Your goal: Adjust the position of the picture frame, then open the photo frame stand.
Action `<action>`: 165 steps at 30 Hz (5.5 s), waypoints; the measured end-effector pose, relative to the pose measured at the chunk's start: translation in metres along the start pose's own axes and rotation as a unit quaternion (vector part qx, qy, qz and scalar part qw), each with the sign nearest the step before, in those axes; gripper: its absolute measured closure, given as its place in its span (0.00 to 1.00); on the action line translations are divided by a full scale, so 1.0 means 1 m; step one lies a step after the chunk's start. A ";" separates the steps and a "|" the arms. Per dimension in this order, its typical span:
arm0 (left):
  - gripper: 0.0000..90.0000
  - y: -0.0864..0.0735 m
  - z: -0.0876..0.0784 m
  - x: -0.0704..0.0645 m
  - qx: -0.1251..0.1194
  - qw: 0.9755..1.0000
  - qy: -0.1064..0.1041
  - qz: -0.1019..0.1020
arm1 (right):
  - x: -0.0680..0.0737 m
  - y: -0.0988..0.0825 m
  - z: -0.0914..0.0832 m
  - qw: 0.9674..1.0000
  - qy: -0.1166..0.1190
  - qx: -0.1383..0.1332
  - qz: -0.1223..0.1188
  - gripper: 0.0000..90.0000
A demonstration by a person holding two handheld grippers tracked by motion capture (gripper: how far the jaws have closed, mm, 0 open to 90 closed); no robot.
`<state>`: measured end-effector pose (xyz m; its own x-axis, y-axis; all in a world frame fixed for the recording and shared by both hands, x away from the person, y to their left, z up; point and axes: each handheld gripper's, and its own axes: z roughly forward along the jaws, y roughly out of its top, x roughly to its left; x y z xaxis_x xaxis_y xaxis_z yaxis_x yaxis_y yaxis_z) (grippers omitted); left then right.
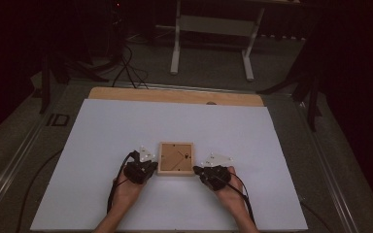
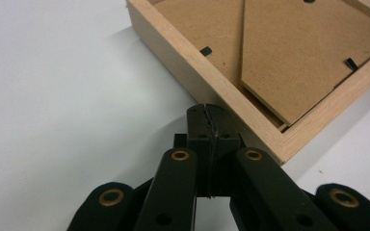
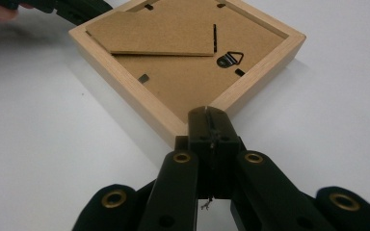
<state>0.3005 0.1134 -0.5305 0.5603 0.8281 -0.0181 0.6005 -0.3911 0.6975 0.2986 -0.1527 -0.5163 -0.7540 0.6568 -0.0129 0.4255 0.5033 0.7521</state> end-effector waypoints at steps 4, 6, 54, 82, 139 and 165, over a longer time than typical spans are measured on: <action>1.00 0.000 -0.001 -0.001 0.005 1.000 0.005 0.003 | 0.000 0.001 0.002 1.000 -0.002 -0.003 0.002 1.00; 1.00 -0.001 -0.002 -0.002 0.007 1.000 0.007 0.003 | -0.001 0.001 0.004 1.000 -0.004 -0.005 0.007 1.00; 1.00 -0.003 -0.004 0.002 0.011 1.000 0.013 -0.012 | -0.001 0.005 0.011 1.000 -0.003 -0.010 0.008 1.00; 0.80 -0.002 -0.010 0.008 -0.006 0.999 0.015 -0.030 | -0.006 0.006 0.005 1.000 0.000 -0.020 0.016 0.75; 0.58 0.022 -0.025 -0.014 -0.072 0.996 -0.050 0.023 | -0.008 0.006 -0.012 0.997 -0.006 -0.068 0.027 0.61; 0.57 0.033 -0.015 -0.020 -0.057 0.996 -0.051 0.050 | 0.003 0.004 0.004 0.998 -0.007 -0.058 0.009 0.98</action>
<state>0.3008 0.0896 -0.4962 0.6726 0.7399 -0.0124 0.4727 -0.4167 0.7765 0.2996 -0.1468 -0.5159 -0.7395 0.6731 -0.0078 0.3768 0.4235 0.8238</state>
